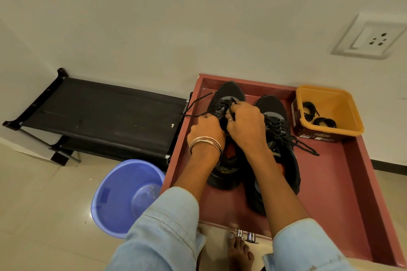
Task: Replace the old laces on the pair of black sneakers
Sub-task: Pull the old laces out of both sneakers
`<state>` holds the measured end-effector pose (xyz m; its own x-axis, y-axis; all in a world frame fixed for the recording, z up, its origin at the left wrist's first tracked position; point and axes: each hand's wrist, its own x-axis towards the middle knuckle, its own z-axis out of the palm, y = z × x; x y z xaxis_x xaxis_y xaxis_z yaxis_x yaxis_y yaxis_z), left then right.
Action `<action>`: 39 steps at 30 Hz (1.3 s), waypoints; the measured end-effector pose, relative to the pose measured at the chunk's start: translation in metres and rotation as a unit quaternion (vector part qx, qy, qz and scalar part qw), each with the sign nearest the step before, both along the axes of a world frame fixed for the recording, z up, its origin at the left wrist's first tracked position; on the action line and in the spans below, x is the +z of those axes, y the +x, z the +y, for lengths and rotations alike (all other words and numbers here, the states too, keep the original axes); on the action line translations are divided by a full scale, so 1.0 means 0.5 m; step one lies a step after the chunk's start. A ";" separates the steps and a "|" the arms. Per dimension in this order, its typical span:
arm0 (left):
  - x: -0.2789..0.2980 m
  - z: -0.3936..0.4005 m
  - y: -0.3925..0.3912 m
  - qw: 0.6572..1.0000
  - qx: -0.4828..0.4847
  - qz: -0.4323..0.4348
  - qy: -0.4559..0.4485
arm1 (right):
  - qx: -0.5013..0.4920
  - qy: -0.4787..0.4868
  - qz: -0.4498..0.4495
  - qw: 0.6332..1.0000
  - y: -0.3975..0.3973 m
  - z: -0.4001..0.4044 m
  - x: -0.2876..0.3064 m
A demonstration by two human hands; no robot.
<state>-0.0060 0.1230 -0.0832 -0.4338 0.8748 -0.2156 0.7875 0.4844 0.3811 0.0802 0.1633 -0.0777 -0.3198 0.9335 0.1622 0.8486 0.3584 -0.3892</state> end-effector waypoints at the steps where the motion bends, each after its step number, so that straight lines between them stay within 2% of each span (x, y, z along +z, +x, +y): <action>1: 0.000 0.000 0.000 1.000 -0.001 0.003 -0.001 | -0.014 -0.011 0.032 0.999 0.000 0.000 0.001; 5: 0.002 -0.001 0.003 1.000 0.001 0.006 0.002 | -0.071 -0.072 0.167 0.981 0.007 0.000 0.014; 8: 0.006 -0.002 0.007 1.000 -0.002 0.014 0.003 | -0.096 -0.117 0.224 0.963 0.008 -0.004 0.027; 10: 0.007 -0.003 0.004 1.000 0.000 0.015 0.003 | -0.129 -0.144 0.278 0.941 0.013 0.000 0.030; 12: 0.007 -0.003 -0.006 1.000 0.007 0.006 0.004 | -0.176 -0.162 0.355 0.904 0.025 0.011 0.036; 13: 0.006 -0.005 -0.010 1.000 0.008 0.005 0.006 | -0.183 -0.157 0.362 0.900 0.032 0.017 0.037; 16: 0.012 -0.014 -0.013 1.000 0.002 0.009 0.004 | -0.119 -0.126 0.232 0.957 0.043 0.022 0.039; 19: 0.025 -0.026 -0.009 1.000 0.001 0.001 -0.028 | -0.102 -0.097 0.103 0.985 0.043 0.032 0.034; 24: 0.074 -0.038 -0.020 0.997 -0.009 -0.015 -0.080 | -0.164 -0.055 0.038 0.984 0.067 0.035 0.099; 25: 0.083 -0.036 -0.026 0.998 0.005 -0.021 -0.062 | -0.172 -0.027 0.023 0.984 0.070 0.029 0.113; 27: 0.098 -0.027 -0.036 0.998 0.051 -0.025 0.037 | -0.137 -0.008 0.031 0.990 0.064 0.014 0.138; 29: 0.103 -0.013 -0.035 0.987 0.052 -0.022 0.150 | -0.069 -0.127 0.062 0.988 0.049 -0.001 0.144; 31: 0.092 0.007 -0.030 0.981 -0.018 -0.021 0.190 | -0.016 -0.252 0.013 0.967 0.031 -0.016 0.130; 32: 0.079 0.018 -0.028 0.982 -0.062 -0.012 0.179 | 0.003 -0.277 -0.035 0.960 0.024 -0.024 0.118; 34: 0.046 0.038 -0.026 0.984 -0.118 0.023 0.133 | 0.015 -0.265 -0.101 0.959 0.015 -0.037 0.089; 36: 0.017 0.053 -0.025 0.984 -0.122 0.061 0.112 | 0.009 -0.237 -0.101 0.966 0.015 -0.043 0.066; 39: 0.002 0.056 -0.014 0.982 -0.091 0.101 0.129 | -0.008 -0.198 -0.075 0.977 0.020 -0.051 0.052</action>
<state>-0.0128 0.1508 -0.0820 -0.2762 0.9561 0.0983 0.9241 0.2360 0.3007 0.0903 0.1379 -0.0518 -0.2978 0.9184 -0.2604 0.9111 0.1920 -0.3648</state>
